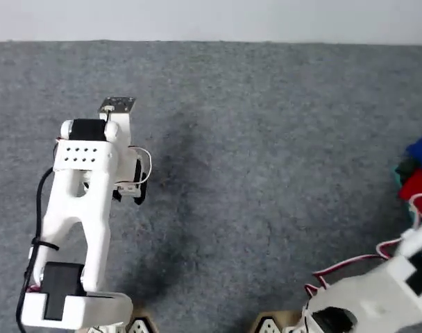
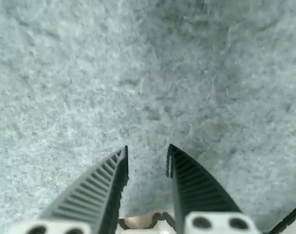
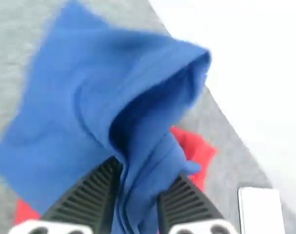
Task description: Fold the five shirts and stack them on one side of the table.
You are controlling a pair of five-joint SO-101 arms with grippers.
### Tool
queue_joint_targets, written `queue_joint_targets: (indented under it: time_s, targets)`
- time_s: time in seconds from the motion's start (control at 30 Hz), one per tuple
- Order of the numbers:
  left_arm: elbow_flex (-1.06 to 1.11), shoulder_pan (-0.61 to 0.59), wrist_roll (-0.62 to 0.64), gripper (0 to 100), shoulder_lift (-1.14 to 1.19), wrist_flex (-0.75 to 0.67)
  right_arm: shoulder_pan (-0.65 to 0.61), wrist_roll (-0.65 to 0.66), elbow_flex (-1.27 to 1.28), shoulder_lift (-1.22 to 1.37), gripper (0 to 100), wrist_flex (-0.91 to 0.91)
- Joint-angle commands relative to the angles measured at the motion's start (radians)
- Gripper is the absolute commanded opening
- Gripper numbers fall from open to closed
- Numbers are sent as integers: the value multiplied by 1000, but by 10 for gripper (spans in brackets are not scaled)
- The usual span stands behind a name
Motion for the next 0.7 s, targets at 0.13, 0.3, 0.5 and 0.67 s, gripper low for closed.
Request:
queue_joint_targets:
  time_s: [0.13, 0.3, 0.5, 0.67]
  targets:
    - [4, -3, 12, 130, -40, 2, 97, 8, -49, 65, 9, -41]
    - [5, -5, 12, 130, -40, 2, 159, 11, -48, 153, 9, -142]
    - [7, -3, 12, 130, -40, -3, 189, 5, -52, 202, 199, -170]
    - [8, -2, 12, 130, -40, -11, 154, 5, -52, 133, 251, -176]
